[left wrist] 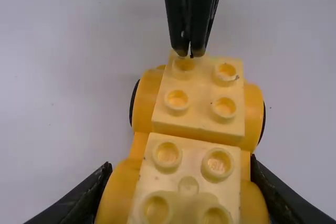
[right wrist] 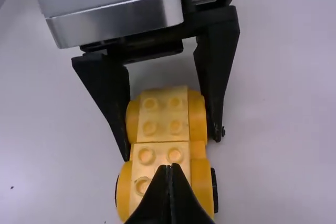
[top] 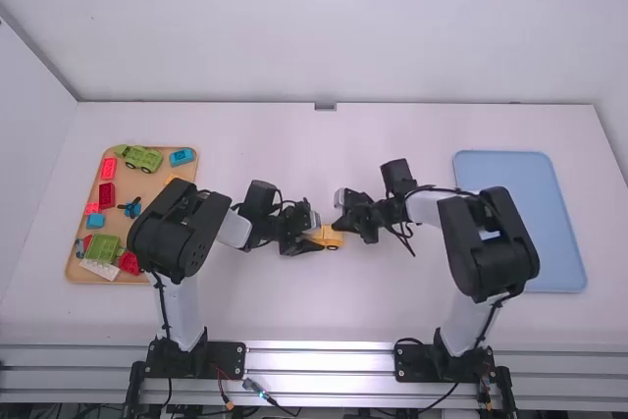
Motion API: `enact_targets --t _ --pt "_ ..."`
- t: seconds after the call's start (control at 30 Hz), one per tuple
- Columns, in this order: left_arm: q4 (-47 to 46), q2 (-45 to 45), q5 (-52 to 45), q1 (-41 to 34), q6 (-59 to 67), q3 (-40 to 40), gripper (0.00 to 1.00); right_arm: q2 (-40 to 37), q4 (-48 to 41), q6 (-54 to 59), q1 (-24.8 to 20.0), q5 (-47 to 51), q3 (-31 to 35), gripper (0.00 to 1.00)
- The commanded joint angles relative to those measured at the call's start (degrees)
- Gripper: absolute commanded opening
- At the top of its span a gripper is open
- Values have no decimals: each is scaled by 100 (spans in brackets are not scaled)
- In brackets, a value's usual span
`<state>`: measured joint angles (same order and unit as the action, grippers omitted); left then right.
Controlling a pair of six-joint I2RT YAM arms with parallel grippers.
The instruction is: Assemble lego blocks to make yellow taxi
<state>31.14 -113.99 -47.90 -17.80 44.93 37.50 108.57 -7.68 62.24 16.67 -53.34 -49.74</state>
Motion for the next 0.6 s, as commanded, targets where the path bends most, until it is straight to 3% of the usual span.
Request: enact_targets --t 0.0,0.27,0.57 --pt "-85 -76 101 -22 -59 -114 39 52 -2 -116 175 367 66 0" --pt "-85 -76 103 -22 -57 -114 39 68 122 -614 756 1353 66 0" --pt "-61 -76 103 -22 -57 -114 38 466 125 -675 1001 1899 55 0"
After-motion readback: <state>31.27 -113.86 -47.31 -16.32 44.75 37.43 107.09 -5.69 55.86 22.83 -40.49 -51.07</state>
